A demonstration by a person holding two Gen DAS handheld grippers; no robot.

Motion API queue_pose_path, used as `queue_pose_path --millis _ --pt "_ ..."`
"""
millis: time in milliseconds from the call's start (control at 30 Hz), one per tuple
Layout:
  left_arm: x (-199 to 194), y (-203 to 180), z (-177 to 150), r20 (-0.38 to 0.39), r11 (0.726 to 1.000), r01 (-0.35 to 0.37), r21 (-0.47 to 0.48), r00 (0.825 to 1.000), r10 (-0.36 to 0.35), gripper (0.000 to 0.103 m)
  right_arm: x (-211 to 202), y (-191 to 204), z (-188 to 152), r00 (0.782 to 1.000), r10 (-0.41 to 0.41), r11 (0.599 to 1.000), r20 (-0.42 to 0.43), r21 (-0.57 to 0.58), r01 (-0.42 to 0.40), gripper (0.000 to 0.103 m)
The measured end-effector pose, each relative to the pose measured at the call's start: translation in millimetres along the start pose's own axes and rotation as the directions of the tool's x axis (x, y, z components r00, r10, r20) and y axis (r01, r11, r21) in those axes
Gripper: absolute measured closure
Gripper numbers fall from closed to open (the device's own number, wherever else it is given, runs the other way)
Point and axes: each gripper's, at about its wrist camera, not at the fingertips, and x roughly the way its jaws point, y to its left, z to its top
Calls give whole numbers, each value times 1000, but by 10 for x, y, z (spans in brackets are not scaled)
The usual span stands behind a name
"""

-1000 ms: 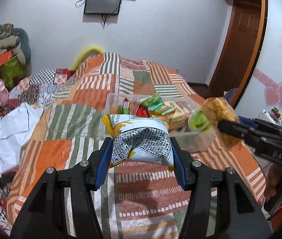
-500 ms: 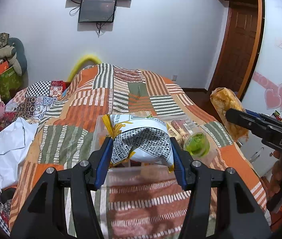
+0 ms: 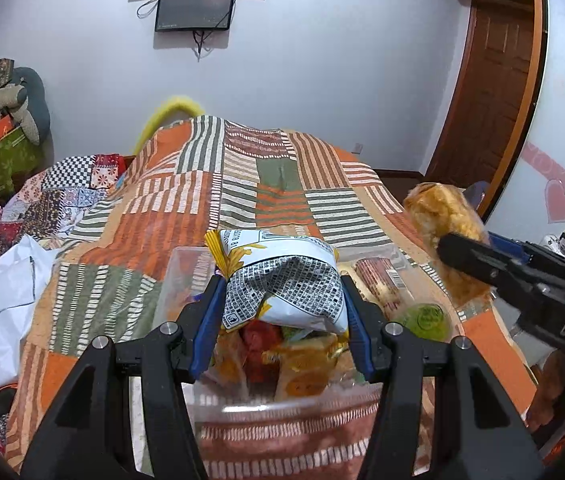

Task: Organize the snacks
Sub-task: 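Carry the chip bag and cracker bag over the box and release them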

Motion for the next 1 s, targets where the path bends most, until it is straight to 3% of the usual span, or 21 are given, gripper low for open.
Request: queue_pose_path --millis 167,400,533,1000 --pt "190 22 -28 -17 999 6 -43 1000 -7 48 156 -6 -1 1000 3 1000 -29 1 -3 61" --pt "277 17 -71 -9 999 -34 -9 999 34 46 356 27 -78 996 7 1000 -86 -7 -7 61" --pt "318 40 -108 -13 999 -45 -18 999 45 40 374 2 -83 995 20 1000 -97 8 -19 60" --pt "-13 38 -113 12 999 -23 -32 1000 24 37 82 53 -6 999 24 1000 -47 -5 -25 60"
